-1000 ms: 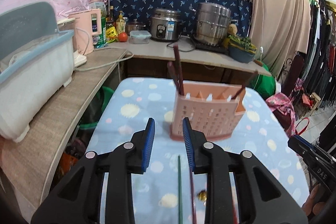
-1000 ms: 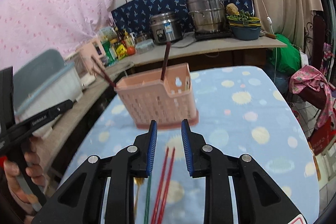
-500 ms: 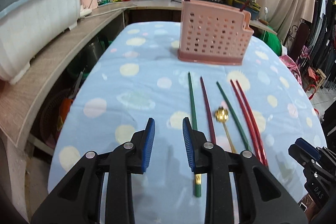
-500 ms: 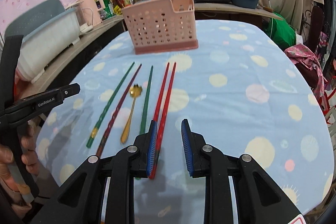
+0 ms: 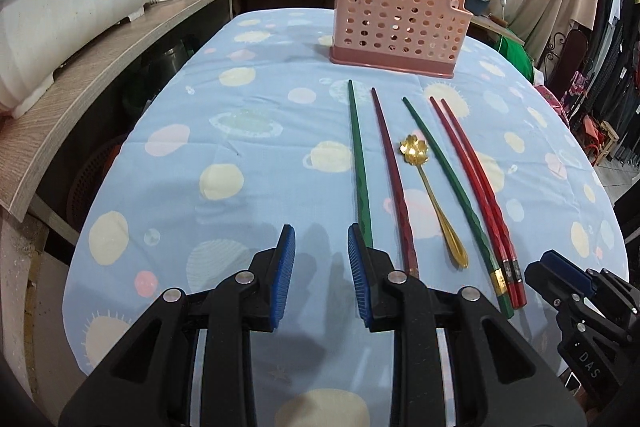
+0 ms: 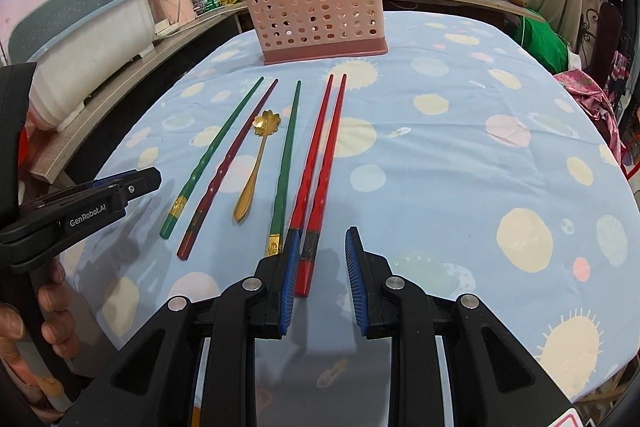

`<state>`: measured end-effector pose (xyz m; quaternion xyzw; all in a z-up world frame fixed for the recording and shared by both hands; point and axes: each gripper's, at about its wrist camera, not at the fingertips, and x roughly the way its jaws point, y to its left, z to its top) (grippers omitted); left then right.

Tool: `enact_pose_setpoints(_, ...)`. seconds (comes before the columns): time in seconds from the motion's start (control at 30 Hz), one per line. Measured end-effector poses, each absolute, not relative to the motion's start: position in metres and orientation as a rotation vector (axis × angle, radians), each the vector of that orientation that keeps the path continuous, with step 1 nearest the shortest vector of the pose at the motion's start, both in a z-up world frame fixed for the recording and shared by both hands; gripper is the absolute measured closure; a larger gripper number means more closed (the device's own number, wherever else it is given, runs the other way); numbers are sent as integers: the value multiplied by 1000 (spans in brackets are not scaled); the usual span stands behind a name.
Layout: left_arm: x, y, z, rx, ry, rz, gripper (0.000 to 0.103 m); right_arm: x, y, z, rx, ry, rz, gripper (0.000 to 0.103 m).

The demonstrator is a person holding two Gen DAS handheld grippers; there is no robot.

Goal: Organize utensils

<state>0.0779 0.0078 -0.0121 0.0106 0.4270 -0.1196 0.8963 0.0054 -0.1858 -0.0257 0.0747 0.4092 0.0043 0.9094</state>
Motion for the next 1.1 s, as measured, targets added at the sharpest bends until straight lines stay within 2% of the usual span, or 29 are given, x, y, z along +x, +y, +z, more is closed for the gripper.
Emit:
enact_pose_setpoints(0.2, 74, 8, -19, 15, 902, -255, 76, 6, -184, -32, 159, 859, 10, 81)
enact_pose_setpoints(0.33, 72, 6, -22, 11, 907, -260, 69, 6, -184, -34, 160, 861, 11, 81)
enact_pose_setpoints(1.1, 66, -8, -32, 57, 908, -275, 68, 5, -182, -38, 131, 852, -4, 85)
